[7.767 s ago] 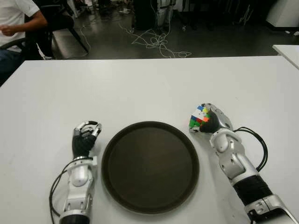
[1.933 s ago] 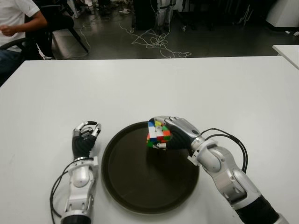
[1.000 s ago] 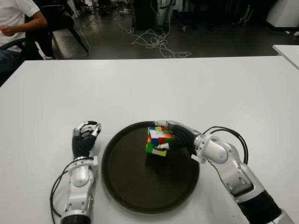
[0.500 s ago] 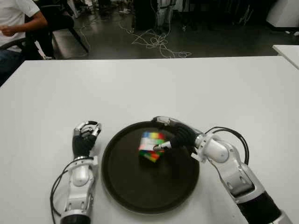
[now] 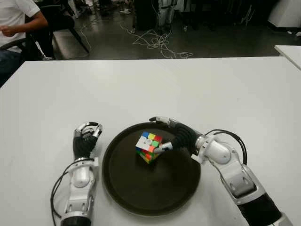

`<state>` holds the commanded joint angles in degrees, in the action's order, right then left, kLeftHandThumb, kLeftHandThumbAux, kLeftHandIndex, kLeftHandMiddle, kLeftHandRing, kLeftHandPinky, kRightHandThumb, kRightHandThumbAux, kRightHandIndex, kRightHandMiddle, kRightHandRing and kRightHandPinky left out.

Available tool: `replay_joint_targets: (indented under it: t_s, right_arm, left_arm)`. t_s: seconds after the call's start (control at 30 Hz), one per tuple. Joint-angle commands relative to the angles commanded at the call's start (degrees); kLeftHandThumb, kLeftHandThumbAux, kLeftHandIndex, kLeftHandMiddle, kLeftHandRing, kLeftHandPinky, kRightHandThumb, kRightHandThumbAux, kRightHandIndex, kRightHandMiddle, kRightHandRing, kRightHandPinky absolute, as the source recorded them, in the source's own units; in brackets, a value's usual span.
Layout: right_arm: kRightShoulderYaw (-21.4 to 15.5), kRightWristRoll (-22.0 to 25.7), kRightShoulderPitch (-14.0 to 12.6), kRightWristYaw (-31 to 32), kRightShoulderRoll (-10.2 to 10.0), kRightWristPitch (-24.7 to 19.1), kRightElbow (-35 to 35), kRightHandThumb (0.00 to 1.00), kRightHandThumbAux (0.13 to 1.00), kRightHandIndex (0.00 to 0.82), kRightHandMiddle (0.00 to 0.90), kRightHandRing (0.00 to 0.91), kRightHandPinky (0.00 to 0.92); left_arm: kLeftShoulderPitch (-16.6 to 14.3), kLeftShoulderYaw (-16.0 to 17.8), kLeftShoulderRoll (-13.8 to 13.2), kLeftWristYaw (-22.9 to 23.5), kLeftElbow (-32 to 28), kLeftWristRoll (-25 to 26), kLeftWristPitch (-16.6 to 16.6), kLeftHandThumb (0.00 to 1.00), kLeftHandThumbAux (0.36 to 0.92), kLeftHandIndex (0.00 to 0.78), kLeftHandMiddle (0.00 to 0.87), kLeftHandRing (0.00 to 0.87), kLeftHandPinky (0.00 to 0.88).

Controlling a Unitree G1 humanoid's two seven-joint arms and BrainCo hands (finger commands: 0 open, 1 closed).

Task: Pick up the Rubik's Cube and put it in the plate

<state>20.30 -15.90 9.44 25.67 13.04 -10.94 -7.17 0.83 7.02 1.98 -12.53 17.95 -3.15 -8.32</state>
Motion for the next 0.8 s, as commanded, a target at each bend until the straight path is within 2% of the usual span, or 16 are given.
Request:
replay_joint_targets:
  t_s: [0.4, 0.57, 0.7, 0.8]
  right_arm:
    - [-0.1, 0.1, 0.2, -1.7, -0.2, 2.4, 1.1, 0.000, 0.635, 0.050, 0.067, 0.062, 0.058]
    - [-0.3, -0.7, 0.3, -3.3, 0.1, 3.4, 1.5, 0.000, 0.638, 0.019, 0.029, 0.024, 0.014]
    - [-2.1, 0.9, -0.4, -3.1, 0.6, 2.7, 0.1, 0.000, 0.646, 0.004, 0.007, 0.006, 0.003]
    - [-6.2, 4.5, -1.5, -4.0, 0.0, 3.2, 0.0, 0.000, 0.653, 0.001, 0.002, 0.001, 0.001]
  left_arm:
    - [0.0, 0.2, 0.0, 0.9, 0.4, 0.8, -1.3, 0.716, 0.699, 0.445, 0.822, 0.834, 0.821]
    - [0.1, 0.3, 0.0, 1.1, 0.5, 1.1, -1.4, 0.717, 0.699, 0.445, 0.818, 0.832, 0.819]
    - [0.1, 0.2, 0.1, 1.1, 0.4, 1.0, -1.3, 0.716, 0.700, 0.445, 0.815, 0.829, 0.817]
    - [0.0, 0.3, 0.2, 0.9, 0.6, 1.0, -1.5, 0.716, 0.700, 0.445, 0.815, 0.829, 0.819]
